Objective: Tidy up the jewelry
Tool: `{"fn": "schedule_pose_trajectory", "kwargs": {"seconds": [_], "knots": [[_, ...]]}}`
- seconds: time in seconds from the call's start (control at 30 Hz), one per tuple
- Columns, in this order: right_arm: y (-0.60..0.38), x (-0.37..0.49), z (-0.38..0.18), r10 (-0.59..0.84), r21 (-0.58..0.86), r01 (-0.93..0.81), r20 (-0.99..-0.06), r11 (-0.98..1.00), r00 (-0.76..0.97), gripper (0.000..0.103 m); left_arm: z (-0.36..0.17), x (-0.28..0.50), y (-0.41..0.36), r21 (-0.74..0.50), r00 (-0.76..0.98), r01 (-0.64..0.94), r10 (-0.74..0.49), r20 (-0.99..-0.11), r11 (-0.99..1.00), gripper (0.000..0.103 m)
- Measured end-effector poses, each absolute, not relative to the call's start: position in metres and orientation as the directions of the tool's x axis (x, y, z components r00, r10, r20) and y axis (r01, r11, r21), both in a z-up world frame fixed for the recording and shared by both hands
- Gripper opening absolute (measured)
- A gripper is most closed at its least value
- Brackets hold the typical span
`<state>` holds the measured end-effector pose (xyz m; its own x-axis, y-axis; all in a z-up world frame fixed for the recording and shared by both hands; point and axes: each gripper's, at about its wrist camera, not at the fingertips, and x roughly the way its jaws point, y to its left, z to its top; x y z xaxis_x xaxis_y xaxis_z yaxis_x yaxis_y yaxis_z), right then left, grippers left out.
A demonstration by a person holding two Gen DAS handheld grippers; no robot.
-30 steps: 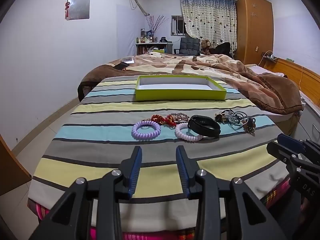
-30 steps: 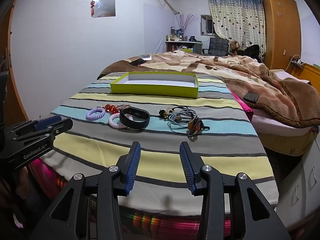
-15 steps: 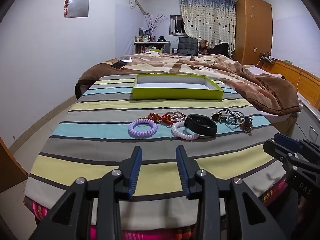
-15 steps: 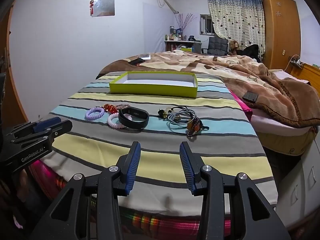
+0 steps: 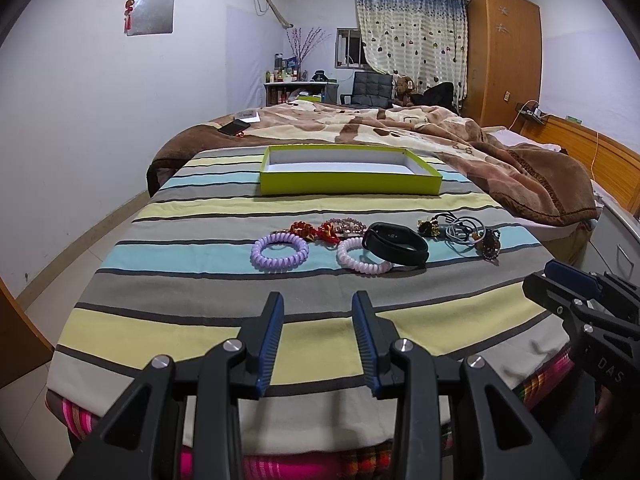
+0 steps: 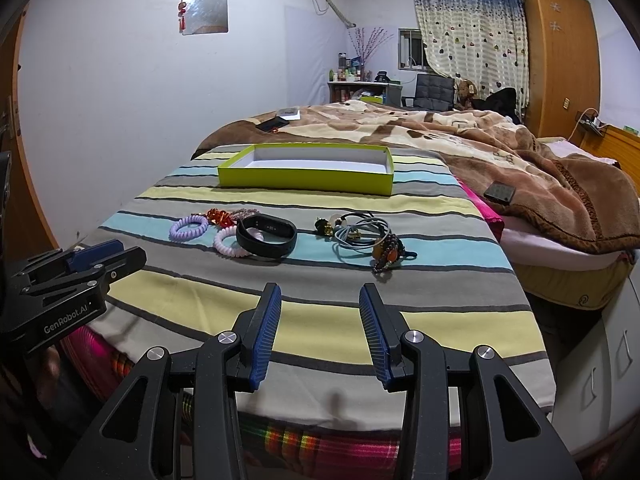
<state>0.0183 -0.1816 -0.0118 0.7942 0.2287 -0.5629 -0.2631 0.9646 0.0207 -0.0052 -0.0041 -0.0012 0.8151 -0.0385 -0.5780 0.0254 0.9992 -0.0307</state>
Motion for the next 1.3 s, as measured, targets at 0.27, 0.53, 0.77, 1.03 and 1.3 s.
{"fn": "schedule_pose_trajectory", "kwargs": {"seconds": [0.27,0.53,0.77,1.03,1.3], "knots": [[-0.1821,0.0180,-0.0110,0.229,0.022,-0.262,-0.563,0.965,0.794,0.042,-0.0009,-0.0072,-0.0046,-0.035,0.817,0.022,-0.038,-0.575,0.999,0.037],[-0.1794,0.0145,-0.0098,0.227,0.020,-0.261,-0.562,0.965,0.795,0.042,-0.0002,-0.0074,-0.0047,-0.043,0.817,0.026,-0.046,-0.575,0.999,0.037],[-0.1797,0.0144,-0.0096,0.228,0.022,-0.261,-0.563,0.965,0.795,0.042,-0.0001,-0.0078,-0.0037,-0.047,0.815,0.028,-0.050,-0.578,0.998,0.037],[-0.1793,0.0145,-0.0098,0.228,0.022,-0.261,-0.562,0.965,0.795,0.042,-0.0006,-0.0080,-0.0045,-0.052,0.813,0.038,-0.061,-0.580,0.998,0.037],[-0.1795,0.0143,-0.0096,0.229,0.022,-0.262,-0.561,0.965,0.795,0.042,-0.0006,-0.0075,-0.0047,-0.055,0.812,0.043,-0.067,-0.580,0.998,0.037]]}}
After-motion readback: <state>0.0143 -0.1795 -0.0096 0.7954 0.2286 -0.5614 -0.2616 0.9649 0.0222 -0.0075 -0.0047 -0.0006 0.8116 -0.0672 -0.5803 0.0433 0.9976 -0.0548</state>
